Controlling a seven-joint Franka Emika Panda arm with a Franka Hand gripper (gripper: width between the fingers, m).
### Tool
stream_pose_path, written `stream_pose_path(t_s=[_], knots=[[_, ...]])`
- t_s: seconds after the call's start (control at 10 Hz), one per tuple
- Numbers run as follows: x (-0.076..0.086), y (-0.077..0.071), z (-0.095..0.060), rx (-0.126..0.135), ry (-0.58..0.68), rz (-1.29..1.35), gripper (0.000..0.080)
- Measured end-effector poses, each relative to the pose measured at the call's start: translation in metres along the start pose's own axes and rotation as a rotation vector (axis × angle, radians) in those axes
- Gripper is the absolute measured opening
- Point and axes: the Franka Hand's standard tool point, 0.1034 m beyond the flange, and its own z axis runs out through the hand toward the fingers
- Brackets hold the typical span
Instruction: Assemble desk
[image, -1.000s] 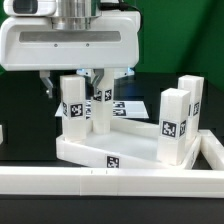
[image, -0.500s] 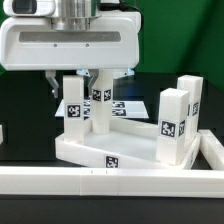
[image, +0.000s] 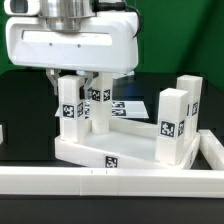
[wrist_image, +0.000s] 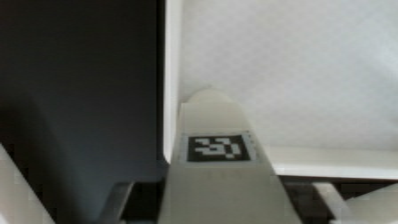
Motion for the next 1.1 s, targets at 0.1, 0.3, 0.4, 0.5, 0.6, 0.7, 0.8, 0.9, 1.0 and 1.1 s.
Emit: stream_pose_path(t_s=[0.1,0.3,0.4,0.5,0.6,0.7,0.8,0.9,1.0,1.1], knots=[[0.0,-0.0002,0.0,0.004,0.0,0.101,0.0291],[0.0004,-0.0002,-0.0001,0.025,-0.003,0.341,0.0291],[0.0003,-0.0004,-0.0001,0.032,-0.007,0.45,0.0291],[0.0003,-0.0008,0.0,0.038,-0.01,0.536,0.0291],[0.0003,-0.0015,0.0,0.038,-0.011,0.595,0.0291],[0.0007,-0.0029,0.0002,0.041,-0.01,0.713,0.0291],[0.0007,-0.0036,0.0004,0.041,-0.01,0.759,0.0291],[0.0006,-0.0035,0.0005,0.04,-0.009,0.746,0.0291],[-0.0008,-0.0032,0.0008,0.035,-0.017,0.715,0.0388],[-0.0029,-0.0036,0.0007,0.03,-0.034,0.701,0.0567]])
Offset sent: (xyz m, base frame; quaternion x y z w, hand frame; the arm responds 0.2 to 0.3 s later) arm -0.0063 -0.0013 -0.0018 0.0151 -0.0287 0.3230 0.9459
